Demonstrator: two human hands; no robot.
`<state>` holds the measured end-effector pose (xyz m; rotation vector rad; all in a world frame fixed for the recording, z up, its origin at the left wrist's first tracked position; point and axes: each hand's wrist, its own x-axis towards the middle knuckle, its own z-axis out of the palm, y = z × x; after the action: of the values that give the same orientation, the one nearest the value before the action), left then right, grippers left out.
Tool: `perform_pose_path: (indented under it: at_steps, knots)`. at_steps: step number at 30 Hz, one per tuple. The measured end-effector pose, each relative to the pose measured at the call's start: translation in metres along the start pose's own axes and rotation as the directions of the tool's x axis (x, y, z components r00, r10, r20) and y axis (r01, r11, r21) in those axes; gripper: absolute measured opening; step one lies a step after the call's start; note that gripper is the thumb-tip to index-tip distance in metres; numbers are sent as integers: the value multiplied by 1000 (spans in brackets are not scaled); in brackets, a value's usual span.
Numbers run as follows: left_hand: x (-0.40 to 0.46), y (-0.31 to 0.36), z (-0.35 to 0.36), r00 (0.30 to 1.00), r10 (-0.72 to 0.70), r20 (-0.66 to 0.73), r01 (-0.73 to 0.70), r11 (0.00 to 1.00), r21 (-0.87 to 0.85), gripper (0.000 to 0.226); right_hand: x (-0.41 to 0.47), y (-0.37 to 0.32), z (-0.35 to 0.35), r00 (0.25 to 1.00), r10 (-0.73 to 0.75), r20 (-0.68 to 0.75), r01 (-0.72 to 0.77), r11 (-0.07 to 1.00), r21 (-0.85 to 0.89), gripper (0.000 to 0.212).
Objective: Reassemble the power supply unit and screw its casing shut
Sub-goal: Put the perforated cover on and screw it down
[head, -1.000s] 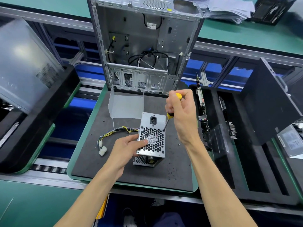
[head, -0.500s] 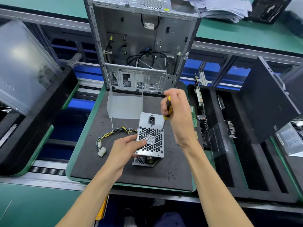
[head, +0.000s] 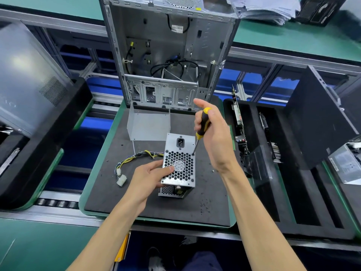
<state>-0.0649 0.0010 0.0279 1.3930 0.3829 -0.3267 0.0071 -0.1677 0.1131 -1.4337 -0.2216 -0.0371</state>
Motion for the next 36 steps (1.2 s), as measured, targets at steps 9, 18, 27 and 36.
perform_pose_path:
  at_steps: [9,18,27,36]
  knots:
    - [0,1,1,1000,6,4,-6,1000,-25,24,-4,-1,5,995,-86,-45,84,995,-57,23]
    - [-2,1,2,1000,6,1,-6,999,-51,23,-3,-1,3,996,-84,-23,81,993,-80,18]
    - [-2,2,1,1000,15,-5,-15,998,-59,21,-5,6,8,998,-63,-22,62,996,-58,33]
    - [-2,2,2,1000,14,11,-14,997,-71,24,-4,3,6,995,-72,-63,70,997,-34,22]
